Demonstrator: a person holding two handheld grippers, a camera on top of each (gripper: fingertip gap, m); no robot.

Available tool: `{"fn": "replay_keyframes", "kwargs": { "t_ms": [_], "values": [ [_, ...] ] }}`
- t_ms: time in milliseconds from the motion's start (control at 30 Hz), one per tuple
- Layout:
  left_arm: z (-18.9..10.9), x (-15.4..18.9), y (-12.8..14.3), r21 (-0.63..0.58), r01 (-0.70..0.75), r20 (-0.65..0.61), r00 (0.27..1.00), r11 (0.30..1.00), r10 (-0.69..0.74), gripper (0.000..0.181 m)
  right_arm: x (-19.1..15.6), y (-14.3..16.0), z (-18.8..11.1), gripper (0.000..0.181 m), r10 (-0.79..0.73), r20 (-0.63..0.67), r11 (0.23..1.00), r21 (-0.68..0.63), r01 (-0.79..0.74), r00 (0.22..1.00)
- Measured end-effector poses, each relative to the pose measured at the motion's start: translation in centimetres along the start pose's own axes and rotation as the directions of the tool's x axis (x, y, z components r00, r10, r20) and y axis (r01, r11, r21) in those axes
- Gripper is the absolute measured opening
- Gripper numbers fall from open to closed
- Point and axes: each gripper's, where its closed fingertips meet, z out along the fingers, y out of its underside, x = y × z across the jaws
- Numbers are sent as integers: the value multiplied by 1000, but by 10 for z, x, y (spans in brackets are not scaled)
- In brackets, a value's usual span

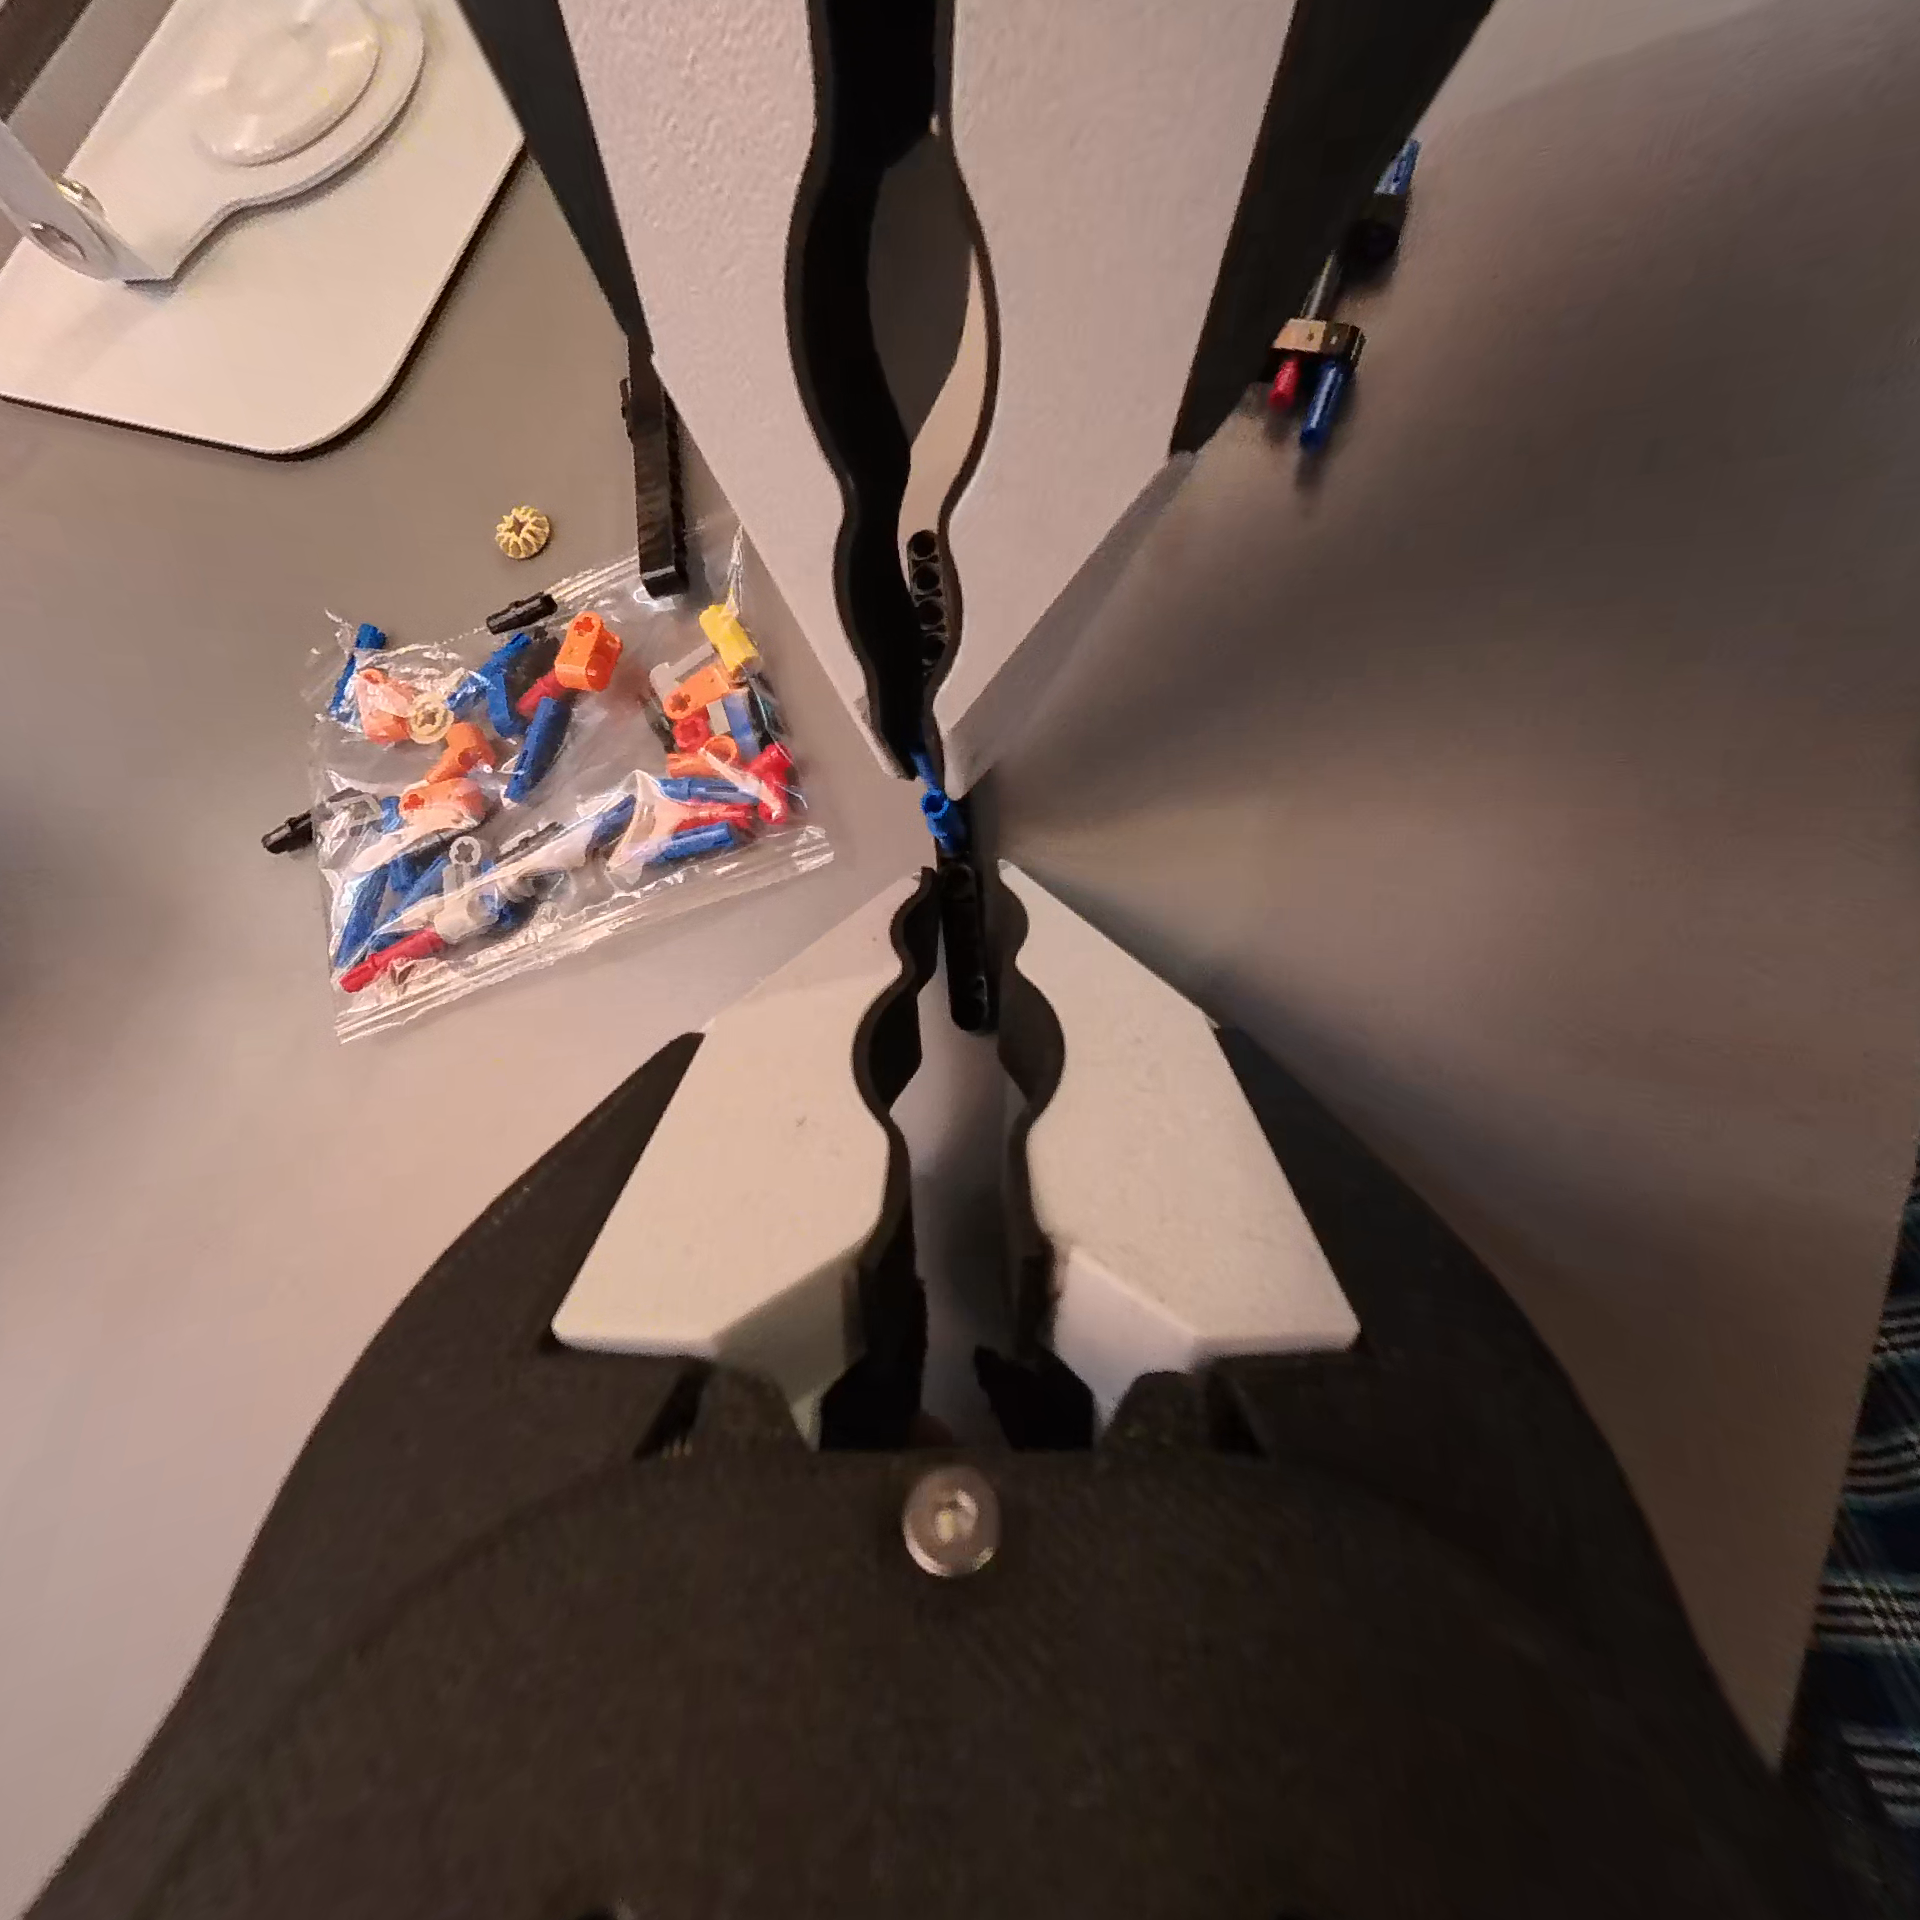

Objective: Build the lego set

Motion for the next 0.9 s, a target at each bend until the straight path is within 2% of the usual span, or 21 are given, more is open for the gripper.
{"fn": "replay_keyframes", "kwargs": {
  "t_ms": [333, 433, 533, 900],
  "values": [
    [1, -3, -1, 0, -1, 19, 1000, 1000, 1, 5, 2, 0, 0, 2, 16, -8, 999, 41, -16, 1000],
    [3, -5, -10, 22, -29, 55, 998, 999, 28, 20, 2, 0, 0, 2, 24, -10, 998, 51, -23, 1000],
    [8, -6, -14, 27, -52, 77, 996, 998, 50, 10, 2, 0, 0, 1, 23, -11, 998, 51, -23, 1000],
    [10, -7, -12, 10, -53, 57, 997, 999, 52, 7, 3, 0, 2, 2, 27, -5, 997, 68, -27, 1000]
  ]
}}
